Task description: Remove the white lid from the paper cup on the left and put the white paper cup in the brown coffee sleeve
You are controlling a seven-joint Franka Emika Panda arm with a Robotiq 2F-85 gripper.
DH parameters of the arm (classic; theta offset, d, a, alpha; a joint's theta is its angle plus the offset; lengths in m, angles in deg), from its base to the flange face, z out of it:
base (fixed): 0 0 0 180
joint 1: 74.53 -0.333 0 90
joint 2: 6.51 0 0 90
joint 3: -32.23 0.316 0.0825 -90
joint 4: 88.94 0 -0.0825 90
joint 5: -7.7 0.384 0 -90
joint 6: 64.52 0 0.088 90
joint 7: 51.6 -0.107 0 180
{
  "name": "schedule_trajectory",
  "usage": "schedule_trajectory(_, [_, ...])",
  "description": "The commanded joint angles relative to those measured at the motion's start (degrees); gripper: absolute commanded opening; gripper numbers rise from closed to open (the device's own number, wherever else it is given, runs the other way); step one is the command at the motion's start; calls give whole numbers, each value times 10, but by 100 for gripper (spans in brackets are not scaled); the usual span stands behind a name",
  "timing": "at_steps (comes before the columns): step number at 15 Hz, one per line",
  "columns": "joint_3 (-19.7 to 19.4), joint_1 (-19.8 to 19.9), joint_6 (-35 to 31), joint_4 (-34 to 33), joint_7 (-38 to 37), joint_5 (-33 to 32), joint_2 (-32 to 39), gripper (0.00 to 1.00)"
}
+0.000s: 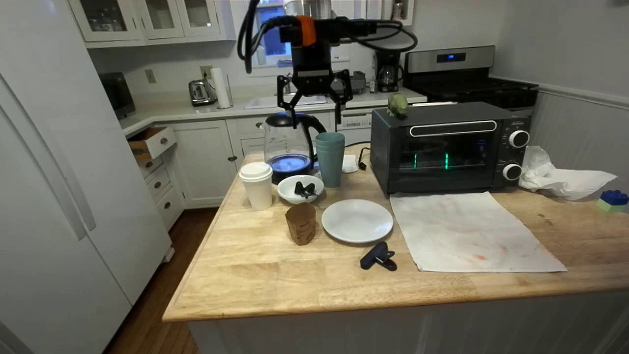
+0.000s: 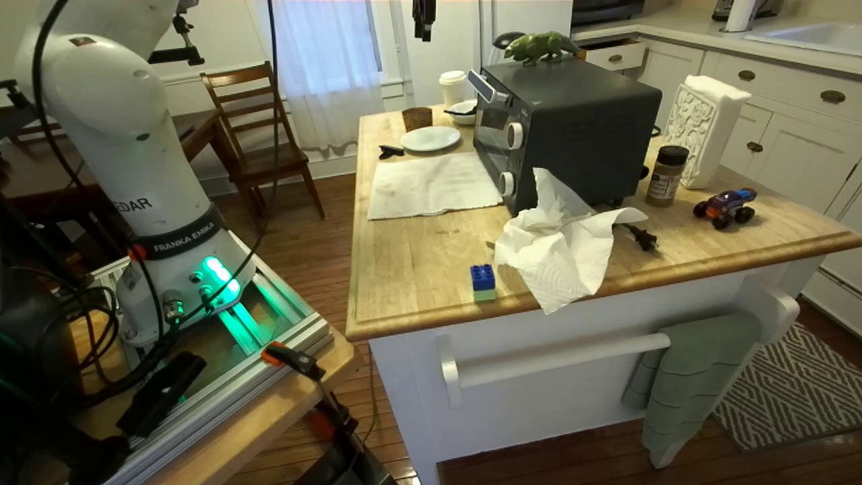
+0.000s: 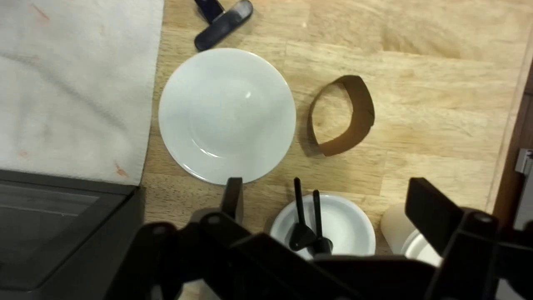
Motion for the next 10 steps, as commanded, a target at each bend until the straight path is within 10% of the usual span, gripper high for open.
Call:
schedule_trajectory(1, [0,-3,-6,-15,-3,0,14,100])
schedule_trajectory(10, [-1,-8,-10,-56,-5,0,46,100])
